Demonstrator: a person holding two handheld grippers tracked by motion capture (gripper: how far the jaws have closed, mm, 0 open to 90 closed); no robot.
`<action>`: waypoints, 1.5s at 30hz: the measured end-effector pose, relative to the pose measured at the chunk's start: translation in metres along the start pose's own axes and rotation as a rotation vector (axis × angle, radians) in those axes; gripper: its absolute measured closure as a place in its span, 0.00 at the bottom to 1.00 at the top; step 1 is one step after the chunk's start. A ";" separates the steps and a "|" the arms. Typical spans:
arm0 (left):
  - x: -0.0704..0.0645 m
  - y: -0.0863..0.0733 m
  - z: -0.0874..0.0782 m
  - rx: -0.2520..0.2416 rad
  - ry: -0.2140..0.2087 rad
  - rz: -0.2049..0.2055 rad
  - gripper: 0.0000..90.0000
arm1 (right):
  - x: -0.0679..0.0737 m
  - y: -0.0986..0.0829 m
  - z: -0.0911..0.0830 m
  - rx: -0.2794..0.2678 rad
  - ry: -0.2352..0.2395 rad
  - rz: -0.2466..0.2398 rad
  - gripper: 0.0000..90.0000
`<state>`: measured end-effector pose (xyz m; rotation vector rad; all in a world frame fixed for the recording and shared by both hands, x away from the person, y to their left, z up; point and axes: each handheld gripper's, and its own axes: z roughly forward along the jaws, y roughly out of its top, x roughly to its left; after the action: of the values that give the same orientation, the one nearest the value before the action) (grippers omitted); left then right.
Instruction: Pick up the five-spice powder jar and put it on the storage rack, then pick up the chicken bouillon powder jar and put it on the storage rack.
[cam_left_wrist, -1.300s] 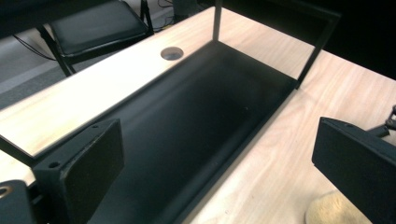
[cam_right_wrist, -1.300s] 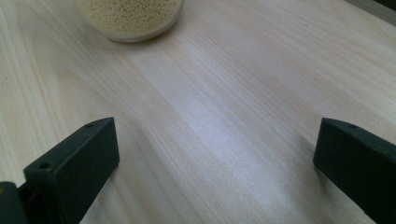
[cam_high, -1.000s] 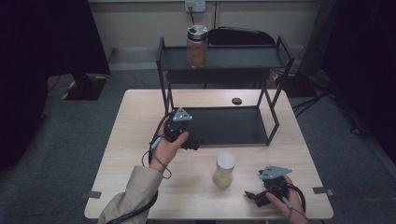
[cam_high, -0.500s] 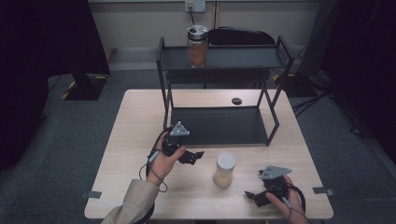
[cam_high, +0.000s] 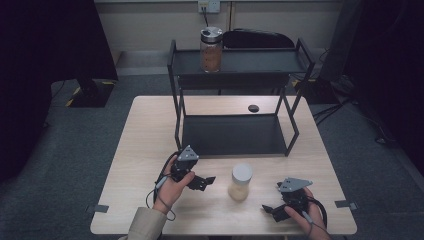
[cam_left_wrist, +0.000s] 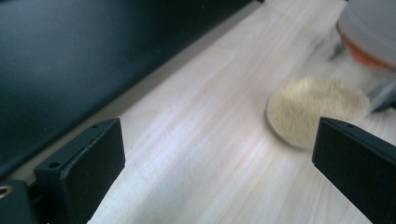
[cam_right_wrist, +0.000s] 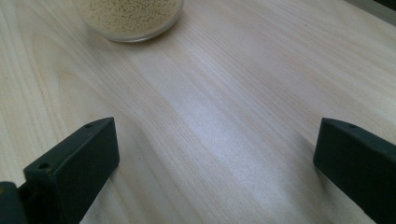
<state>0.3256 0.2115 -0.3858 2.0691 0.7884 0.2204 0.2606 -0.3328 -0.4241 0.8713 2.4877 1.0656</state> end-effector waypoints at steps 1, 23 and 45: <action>0.000 -0.003 0.000 0.001 -0.001 -0.003 0.02 | 0.000 0.000 0.000 0.000 0.000 0.000 0.00; 0.000 -0.055 -0.012 0.066 0.083 -0.021 0.02 | 0.000 0.000 0.000 0.000 -0.001 0.001 0.00; -0.011 -0.061 -0.012 0.101 0.142 0.076 0.00 | -0.003 0.005 0.000 0.019 0.010 -0.003 0.00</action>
<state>0.2844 0.2377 -0.4257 2.1996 0.8219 0.3799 0.2647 -0.3320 -0.4199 0.8700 2.5100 1.0495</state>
